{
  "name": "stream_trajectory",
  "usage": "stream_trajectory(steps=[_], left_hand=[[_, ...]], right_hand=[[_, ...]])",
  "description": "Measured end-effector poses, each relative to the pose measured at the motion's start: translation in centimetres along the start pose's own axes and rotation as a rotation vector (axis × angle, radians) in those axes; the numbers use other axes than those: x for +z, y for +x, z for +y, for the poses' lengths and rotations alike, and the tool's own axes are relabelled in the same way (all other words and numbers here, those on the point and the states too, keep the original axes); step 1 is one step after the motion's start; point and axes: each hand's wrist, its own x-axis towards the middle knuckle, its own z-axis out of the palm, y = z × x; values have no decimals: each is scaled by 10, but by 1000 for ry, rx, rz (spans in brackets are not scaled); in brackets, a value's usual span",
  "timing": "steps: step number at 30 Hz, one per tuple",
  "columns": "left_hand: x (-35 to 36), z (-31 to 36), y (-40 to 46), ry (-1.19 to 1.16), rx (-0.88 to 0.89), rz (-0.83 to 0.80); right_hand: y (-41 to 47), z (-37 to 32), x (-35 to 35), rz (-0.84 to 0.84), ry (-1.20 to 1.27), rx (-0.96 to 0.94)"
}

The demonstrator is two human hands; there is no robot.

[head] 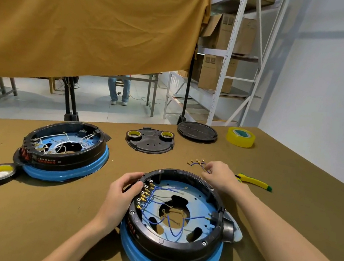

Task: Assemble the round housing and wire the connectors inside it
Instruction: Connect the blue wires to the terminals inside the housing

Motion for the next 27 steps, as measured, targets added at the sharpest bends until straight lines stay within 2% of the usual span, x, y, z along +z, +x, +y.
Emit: stream_trajectory(steps=[3, 8, 11, 14, 19, 23, 25, 27], left_hand=[[-1, -3, 2, -7, 5, -2], [-1, -6, 4, -14, 6, -9], [0, -5, 4, -28, 5, -10], [0, -5, 4, -42, 0, -12], [0, -4, 4, -54, 7, -8], [-2, 0, 5, 32, 3, -21], [-3, 6, 6, 184, 59, -8], [-4, 17, 6, 277, 170, 75]], right_hand=[[10, 3, 11, 5, -85, -15], [28, 1, 14, 37, -96, 61], [34, 3, 16, 40, -79, 76], [31, 1, 15, 128, -4, 81], [12, -20, -6, 331, 515, -47], [-21, -45, -27, 132, 1082, -97], [-37, -56, -33, 33, 1204, -115], [-52, -65, -36, -53, 1265, -160]])
